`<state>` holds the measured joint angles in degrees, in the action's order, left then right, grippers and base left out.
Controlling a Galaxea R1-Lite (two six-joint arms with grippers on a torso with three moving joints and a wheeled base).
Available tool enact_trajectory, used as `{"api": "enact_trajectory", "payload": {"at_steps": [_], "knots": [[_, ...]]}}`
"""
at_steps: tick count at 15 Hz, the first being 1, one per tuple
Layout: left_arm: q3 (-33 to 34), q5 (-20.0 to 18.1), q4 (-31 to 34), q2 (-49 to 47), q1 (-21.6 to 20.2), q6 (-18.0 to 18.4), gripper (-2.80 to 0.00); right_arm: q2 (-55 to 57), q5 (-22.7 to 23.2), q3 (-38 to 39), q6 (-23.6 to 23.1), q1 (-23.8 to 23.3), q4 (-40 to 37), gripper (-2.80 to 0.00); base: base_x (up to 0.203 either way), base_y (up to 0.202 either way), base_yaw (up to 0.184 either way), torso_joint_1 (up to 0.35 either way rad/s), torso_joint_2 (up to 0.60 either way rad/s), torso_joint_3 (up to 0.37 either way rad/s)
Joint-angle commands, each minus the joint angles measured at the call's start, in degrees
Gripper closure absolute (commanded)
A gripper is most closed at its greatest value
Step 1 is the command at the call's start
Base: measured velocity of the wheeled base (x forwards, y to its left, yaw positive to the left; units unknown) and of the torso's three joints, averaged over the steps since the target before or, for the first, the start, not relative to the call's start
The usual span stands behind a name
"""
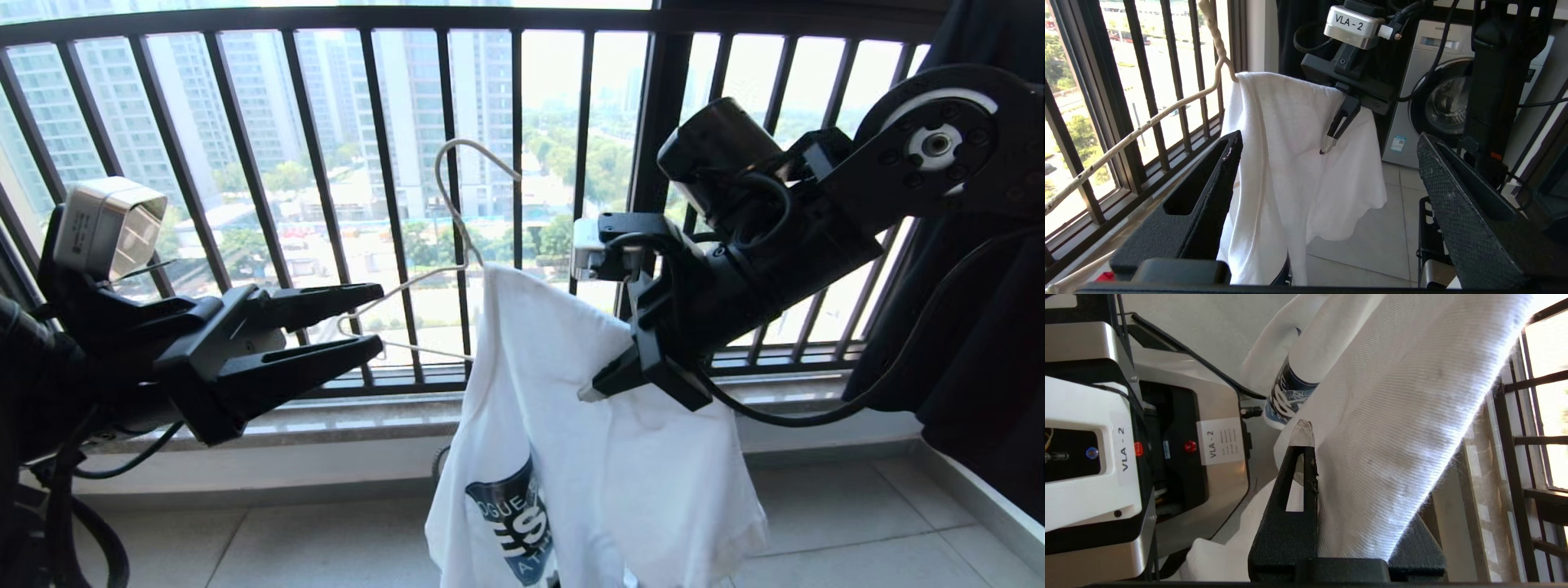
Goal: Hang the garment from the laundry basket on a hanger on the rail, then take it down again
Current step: Hang the clothes on the clothes rack
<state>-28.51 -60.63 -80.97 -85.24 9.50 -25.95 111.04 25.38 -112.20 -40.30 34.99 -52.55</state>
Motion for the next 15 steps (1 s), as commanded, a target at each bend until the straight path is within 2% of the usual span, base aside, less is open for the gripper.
{"api": "enact_trajectory", "payload": {"at_steps": [1, 3, 5, 6, 10, 11, 14, 15], "knots": [[-0.8, -0.3, 1.6, 0.3, 0.0, -0.2, 0.0, -2.4, 0.1, 0.1, -0.1, -0.2, -0.2, 0.0, 0.0, 0.0, 0.0, 0.0, 0.0, 0.0], [-2.1, -0.3, 6.3, 1.4, 0.0, -0.2, 0.0, -4.2, -0.1, 0.2, 0.1, -0.2, -0.3, 0.0, 0.0, 0.0, 0.0, 0.0, 0.0, 0.0], [-4.9, -0.3, 14.9, 2.9, 0.2, -0.2, 0.0, -5.2, -0.6, 0.4, 0.2, -0.2, -0.6, 0.0, 0.0, 0.0, 0.0, 0.0, 0.0, 0.0], [-7.4, -0.3, 21.9, 4.0, 0.2, -0.2, 0.0, -5.8, -1.1, 0.5, 0.1, -0.2, -0.6, 0.0, 0.0, 0.0, 0.0, 0.0, 0.0, 0.0], [-23.1, -0.1, 57.9, 5.3, 1.3, -0.1, 0.0, -6.4, -1.6, 0.5, 0.1, -0.2, -0.5, 0.0, 0.0, 0.0, 0.0, 0.0, 0.0, 0.0], [-25.7, 0.3, 63.2, 4.1, 2.1, 0.0, 0.0, -6.4, -1.6, 0.4, 0.1, -0.2, -0.4, 0.0, 0.0, 0.0, 0.0, 0.0, 0.0, 0.0], [-26.7, 5.7, 64.7, -0.5, 6.0, 0.1, 0.0, -6.3, -1.7, 0.4, 0.1, -0.3, -0.4, 0.0, 0.0, 0.0, 0.0, 0.0, 0.0, 0.0], [-26.9, 6.4, 64.8, -2.1, 6.6, 0.1, 0.0, -6.0, -1.7, 0.4, 0.1, -0.3, -0.4, 0.0, 0.0, 0.0, 0.0, 0.0, 0.0, 0.0]]}}
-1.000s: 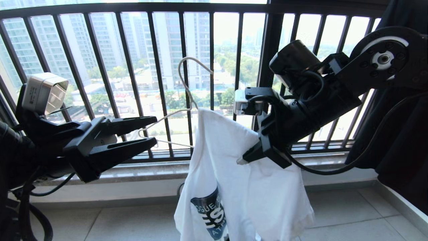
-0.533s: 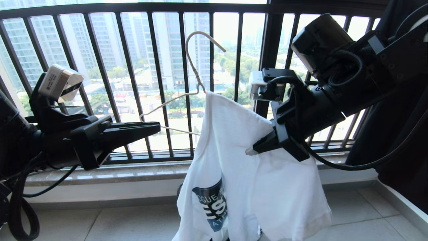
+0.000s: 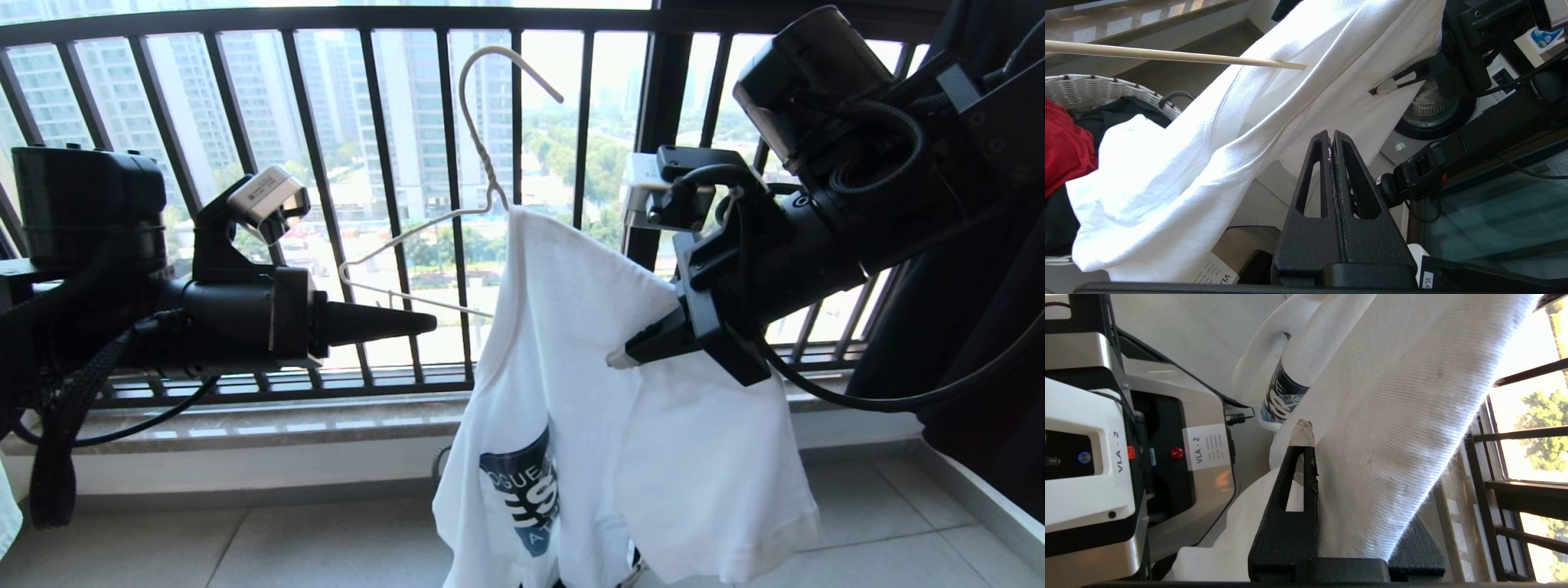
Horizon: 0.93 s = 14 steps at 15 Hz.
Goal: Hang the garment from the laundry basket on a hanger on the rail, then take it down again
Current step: Hang the clothes on the clothes rack
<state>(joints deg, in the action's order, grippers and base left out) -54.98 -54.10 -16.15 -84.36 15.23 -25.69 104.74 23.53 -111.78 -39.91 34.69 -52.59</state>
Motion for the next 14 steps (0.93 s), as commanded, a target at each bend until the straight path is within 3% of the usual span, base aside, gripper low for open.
{"api": "enact_trajectory", "payload": {"at_steps": [1, 3, 4, 14], "knots": [[-0.7, 0.4, 0.0, -4.6, 1.0, -0.2, 0.0, 0.7, -0.2, 0.0, -0.3, -0.1, -0.3, 0.0, 0.0, 0.0, 0.0, 0.0, 0.0, 0.0], [-1.6, 3.5, -0.1, -7.4, 1.1, -0.2, 0.0, 1.0, -0.6, 0.0, -0.3, -0.4, -0.2, 0.0, 0.0, 0.0, 0.0, 0.0, 0.0, 0.0], [-1.8, 5.1, -0.1, -8.8, 1.1, -0.1, -2.8, 1.0, -0.6, -0.1, -0.3, -0.4, -0.2, 0.0, 0.0, 0.0, 0.0, 0.0, 0.0, 0.0], [-3.1, 9.8, 0.0, -16.3, 1.6, 2.2, -2.8, -0.6, -0.7, -0.2, -0.3, -1.0, -0.4, 0.0, 0.0, 0.0, 0.0, 0.0, 0.0, 0.0]]}}
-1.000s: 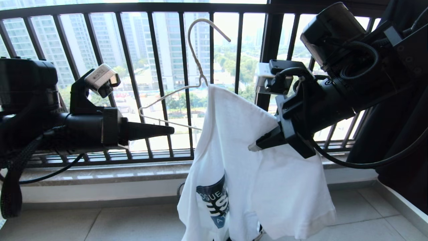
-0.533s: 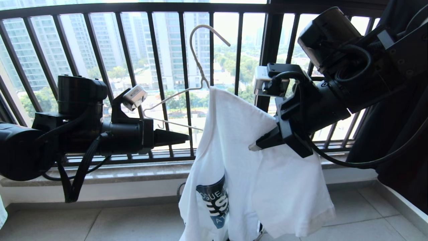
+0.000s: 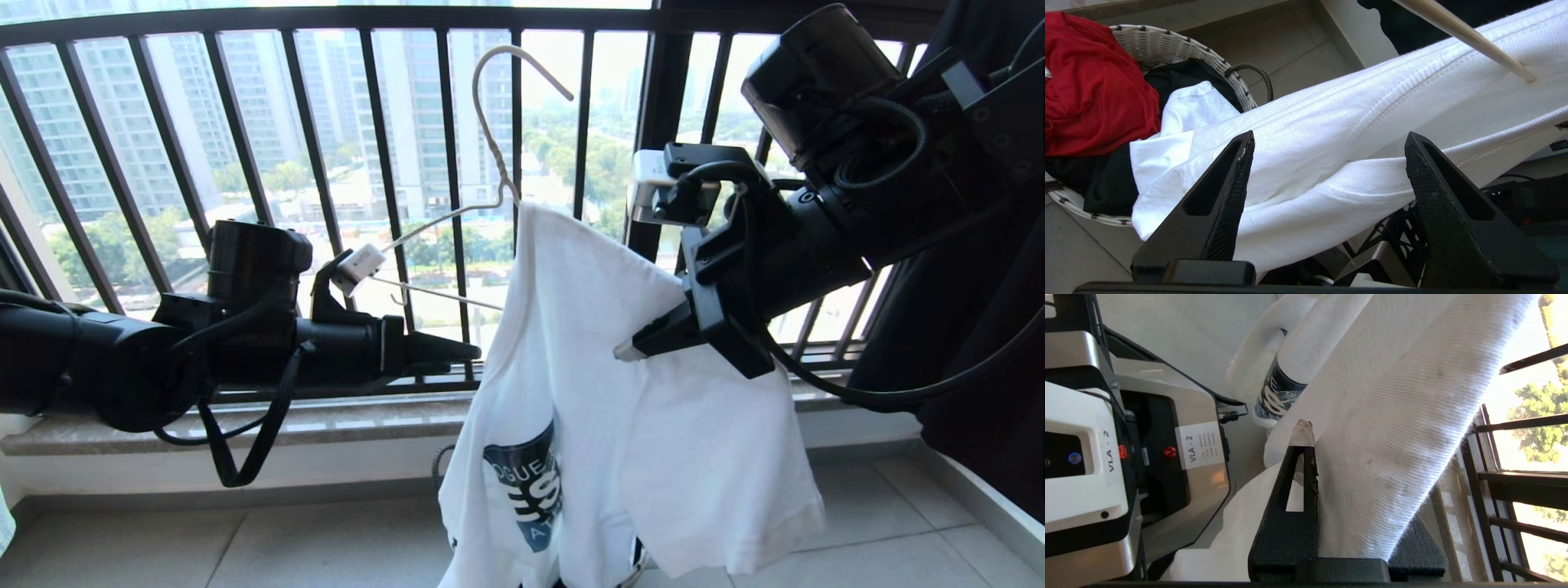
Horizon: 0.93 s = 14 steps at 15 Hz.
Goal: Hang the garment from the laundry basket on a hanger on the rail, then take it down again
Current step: Hang the clothes on the clothes rack
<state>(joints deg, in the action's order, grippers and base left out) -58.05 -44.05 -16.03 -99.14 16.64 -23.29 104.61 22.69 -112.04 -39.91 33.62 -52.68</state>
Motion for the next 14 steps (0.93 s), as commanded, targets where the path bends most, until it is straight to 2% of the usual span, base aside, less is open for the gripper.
{"api": "enact_trajectory", "payload": {"at_steps": [1, 4, 6, 7, 10, 12, 14], "knots": [[0.0, -0.2, -0.5, -2.1, 0.4, -0.1, -2.8, -0.6, 0.2, 0.2, -0.3, 0.1, -0.4, 0.0, 0.0, 0.0, 0.0, 0.0, 0.0, 0.0], [0.2, 0.6, -0.9, -2.9, 2.4, 0.0, -2.8, -0.5, 0.2, 0.3, -0.3, 0.4, -0.4, 0.0, 0.0, 0.0, 0.0, 0.0, 0.0, 0.0], [0.8, 4.3, -0.9, -3.2, 5.5, 0.1, -2.8, -0.4, 0.2, 0.3, -0.3, 0.6, -0.3, 0.0, 0.0, 0.0, 0.0, 0.0, 0.0, 0.0], [1.8, 5.6, -0.9, -3.0, 6.2, 1.3, -2.8, -0.2, 0.2, 0.2, -0.3, 0.5, -0.2, 0.0, 0.0, 0.0, 0.0, 0.0, 0.0, 0.0], [6.2, 5.4, -0.9, -2.3, 6.3, 11.4, -2.8, -0.1, 0.2, 0.3, -0.3, -0.7, -0.3, 0.0, 0.0, 0.0, 0.0, 0.0, 0.0, 0.0], [8.0, 5.3, -0.9, -1.6, 6.3, 15.2, -2.8, -0.1, 0.1, 0.3, -0.3, -1.2, -0.3, 0.0, 0.0, 0.0, 0.0, 0.0, 0.0, 0.0], [7.6, 5.6, -0.8, -1.8, 6.3, 15.7, -2.8, -0.3, 0.1, 0.3, -0.3, -1.2, -0.4, 0.0, 0.0, 0.0, 0.0, 0.0, 0.0, 0.0]]}}
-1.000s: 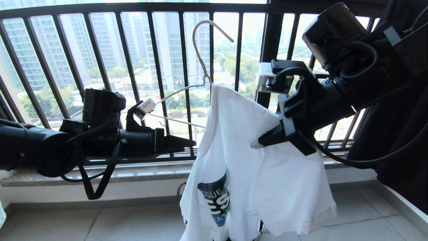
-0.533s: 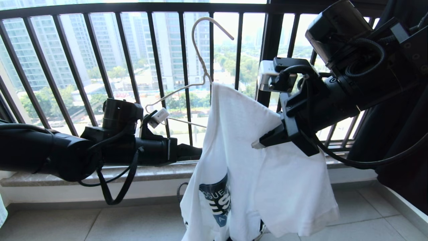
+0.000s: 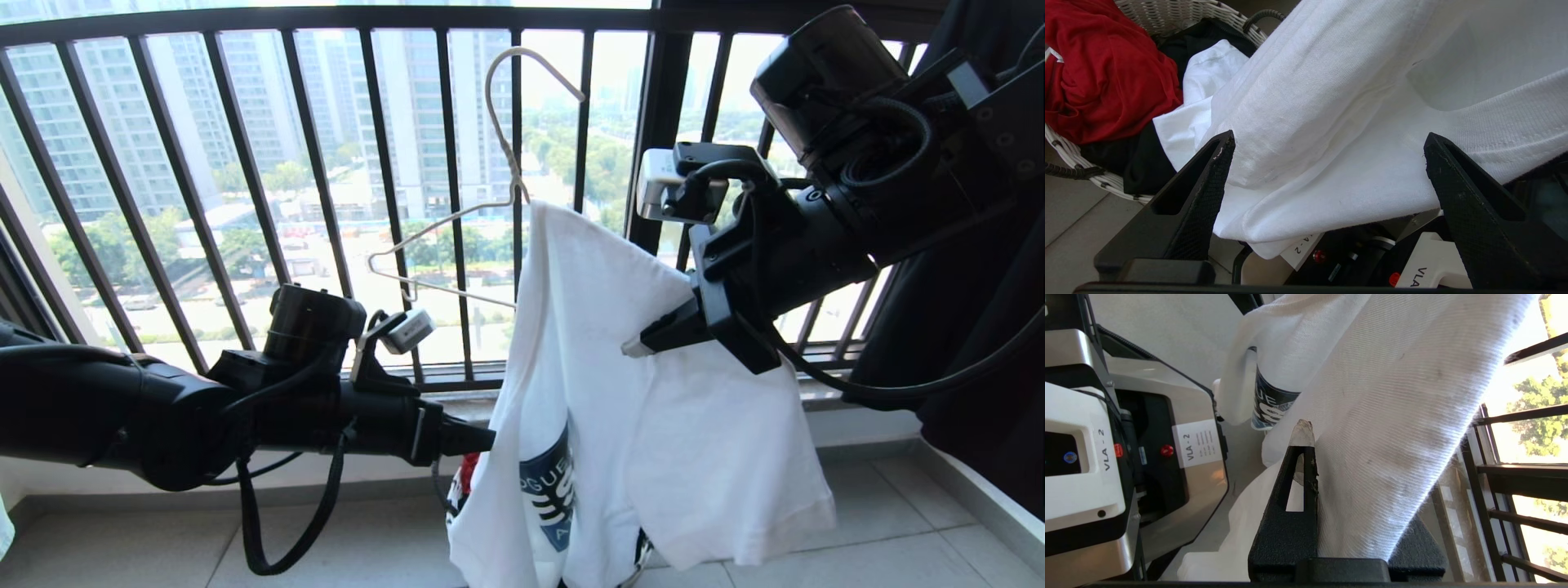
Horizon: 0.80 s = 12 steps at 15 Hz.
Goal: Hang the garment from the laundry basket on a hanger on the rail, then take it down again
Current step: Hang the clothes on the clothes rack
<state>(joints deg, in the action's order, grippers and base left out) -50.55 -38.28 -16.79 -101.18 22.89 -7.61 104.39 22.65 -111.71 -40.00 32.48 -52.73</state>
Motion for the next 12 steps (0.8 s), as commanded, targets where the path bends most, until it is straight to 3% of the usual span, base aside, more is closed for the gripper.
{"api": "enact_trajectory", "payload": {"at_steps": [1, 12], "knots": [[0.0, 0.3, -0.1, 0.0, 0.3, 0.1, -2.8, -0.2, 0.2, 0.0, -0.2, 0.0, -0.3, 0.0, 0.0, 0.0, 0.0, 0.0, 0.0, 0.0], [4.6, 0.6, 0.6, 4.2, 7.7, 3.6, -2.8, 1.3, -0.7, -0.4, -0.2, -0.1, 2.1, 0.0, 0.0, 0.0, 0.0, 0.0, 0.0, 0.0]]}}
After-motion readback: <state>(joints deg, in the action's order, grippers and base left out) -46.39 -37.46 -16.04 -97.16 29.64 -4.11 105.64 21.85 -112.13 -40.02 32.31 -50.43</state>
